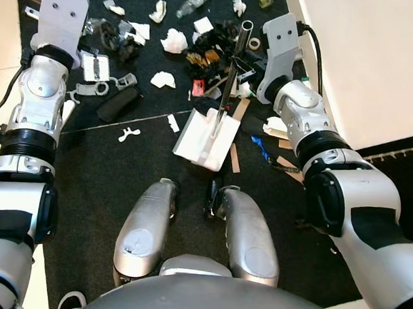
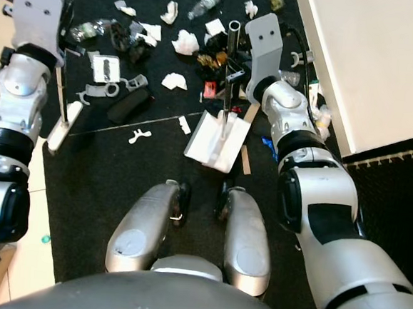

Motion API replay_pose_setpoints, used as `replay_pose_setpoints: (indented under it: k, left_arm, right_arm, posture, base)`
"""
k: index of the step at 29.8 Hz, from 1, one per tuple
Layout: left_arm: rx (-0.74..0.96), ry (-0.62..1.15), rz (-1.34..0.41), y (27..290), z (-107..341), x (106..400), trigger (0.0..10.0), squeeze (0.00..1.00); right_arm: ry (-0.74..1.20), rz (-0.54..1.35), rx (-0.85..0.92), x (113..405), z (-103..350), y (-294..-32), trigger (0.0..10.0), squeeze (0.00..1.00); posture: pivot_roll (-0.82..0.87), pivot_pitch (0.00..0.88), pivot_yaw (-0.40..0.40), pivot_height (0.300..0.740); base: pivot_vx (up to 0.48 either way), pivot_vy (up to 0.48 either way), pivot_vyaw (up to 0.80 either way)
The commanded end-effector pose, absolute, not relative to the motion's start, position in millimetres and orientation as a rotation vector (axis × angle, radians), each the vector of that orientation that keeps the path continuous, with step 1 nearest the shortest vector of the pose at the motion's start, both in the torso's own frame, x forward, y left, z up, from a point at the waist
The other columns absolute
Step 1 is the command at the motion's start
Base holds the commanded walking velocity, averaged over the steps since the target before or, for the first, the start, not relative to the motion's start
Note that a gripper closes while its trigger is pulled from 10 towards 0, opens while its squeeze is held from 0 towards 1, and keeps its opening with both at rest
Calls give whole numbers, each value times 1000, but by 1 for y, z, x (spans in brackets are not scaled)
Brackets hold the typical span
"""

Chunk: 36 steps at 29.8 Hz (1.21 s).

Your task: Sweep floor

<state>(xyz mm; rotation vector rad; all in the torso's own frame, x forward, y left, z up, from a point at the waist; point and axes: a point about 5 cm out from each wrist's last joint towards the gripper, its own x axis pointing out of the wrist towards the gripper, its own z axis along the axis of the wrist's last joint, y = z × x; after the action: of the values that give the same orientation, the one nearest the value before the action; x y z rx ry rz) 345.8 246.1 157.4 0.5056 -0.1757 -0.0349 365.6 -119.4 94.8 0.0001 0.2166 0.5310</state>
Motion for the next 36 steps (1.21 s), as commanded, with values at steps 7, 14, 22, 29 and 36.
replay_pose_setpoints:
  k: [7, 14, 22, 29, 36]
  left_arm:
    - [550, -219, -33, 251, 172, 348, 10000, 0]
    - [539, -200, -28, 245, 159, 344, 10000, 0]
    - [445, -216, -2, 235, 152, 342, 10000, 0]
    - [109, -241, 114, 223, 147, 336, 10000, 0]
    - [-14, -231, 155, 217, 149, 333, 10000, 0]
  right_arm:
    - [186, 532, 48, 358, 87, -116, 10000, 0]
    - [175, 528, 24, 360, 89, -124, 10000, 0]
    - [51, 485, 112, 375, 120, -134, 10000, 0]
    - [-110, 409, 301, 383, 147, -145, 10000, 0]
    - [-141, 400, 391, 382, 148, -146, 10000, 0]
  posture:
    - [101, 0, 60, 740]
    - [87, 0, 26, 740]
    - [84, 0, -10, 740]
    - [80, 0, -16, 740]
    - [81, 0, -4, 740]
  base:
    - [0, 0, 0]
    - [0, 0, 0]
    - [0, 0, 0]
    - [0, 0, 0]
    - [0, 0, 0]
